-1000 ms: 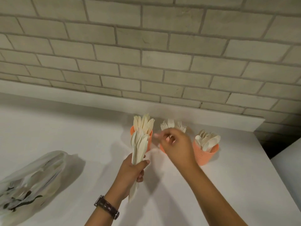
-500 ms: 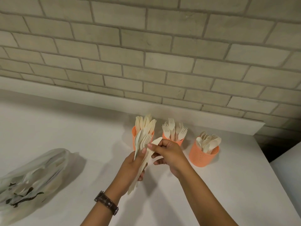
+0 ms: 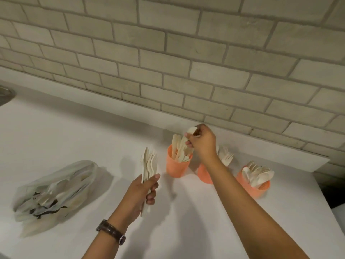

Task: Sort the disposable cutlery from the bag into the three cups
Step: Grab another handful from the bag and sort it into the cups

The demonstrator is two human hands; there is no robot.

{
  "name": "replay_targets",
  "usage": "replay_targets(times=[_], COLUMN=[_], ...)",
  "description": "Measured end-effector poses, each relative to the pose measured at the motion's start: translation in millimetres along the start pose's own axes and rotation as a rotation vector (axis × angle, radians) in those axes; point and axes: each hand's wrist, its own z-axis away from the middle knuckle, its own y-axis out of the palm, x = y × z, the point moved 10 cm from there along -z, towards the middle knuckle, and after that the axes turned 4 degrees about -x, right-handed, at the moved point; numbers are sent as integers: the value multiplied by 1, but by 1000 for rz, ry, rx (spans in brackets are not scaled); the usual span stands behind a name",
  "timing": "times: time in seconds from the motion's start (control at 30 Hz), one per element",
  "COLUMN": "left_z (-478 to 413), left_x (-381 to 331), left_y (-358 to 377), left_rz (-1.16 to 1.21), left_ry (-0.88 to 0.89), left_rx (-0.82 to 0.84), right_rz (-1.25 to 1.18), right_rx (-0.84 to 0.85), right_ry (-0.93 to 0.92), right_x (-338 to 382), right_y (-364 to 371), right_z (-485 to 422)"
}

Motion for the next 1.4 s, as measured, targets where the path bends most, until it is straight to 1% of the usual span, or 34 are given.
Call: replay_targets(times=[0.07, 0.1, 0.23, 0.3, 0.33, 0.37, 0.43, 0.47, 0.57, 0.67, 0.77, 0.87, 1.0, 1.1, 1.17, 1.27, 1.4], left_z=[3, 4, 7, 8, 8, 8, 10, 11, 17, 24, 29, 28, 26, 27, 26, 24, 23], left_x=[1, 2, 8, 11, 13, 15, 18, 21, 32, 44, 48, 45, 35, 29, 26, 24, 20], left_y=[7, 9, 23, 33, 38, 45, 59, 67, 89, 108, 124, 134, 143, 144, 141, 134, 131], left_rz=[40, 53, 158, 197, 185, 156, 70, 33, -44, -118, -173, -241, -303, -322, -338, -333, -342], left_ry=[-27, -42, -125, -161, -170, -174, -178, -185, -227, -254, -235, -154, -44, -7, 10, 12, 10], left_rx=[58, 83, 191, 229, 243, 255, 284, 302, 367, 423, 456, 458, 450, 448, 441, 414, 423], right_rz=[121, 151, 158, 118, 85, 53, -16, -58, -199, -264, -307, -328, -395, -441, -449, -453, -535], right_rx=[93, 85, -62, -43, 6, 68, 172, 189, 126, 82, 11, -62, -80, -46, 13, 113, 171], right_ry=[78, 69, -153, -217, -203, -153, 5, 76, 202, 280, 315, 334, 338, 338, 355, 383, 406], right_x=[-26, -29, 13, 24, 23, 15, -8, -18, -41, -56, -66, -70, -70, -70, -71, -73, -76], right_y=[22, 23, -11, -25, -28, -29, -31, -36, -60, -77, -94, -110, -116, -113, -108, -99, -93], right_z=[4, 5, 21, 42, 55, 66, 86, 94, 108, 121, 129, 130, 130, 128, 125, 122, 117])
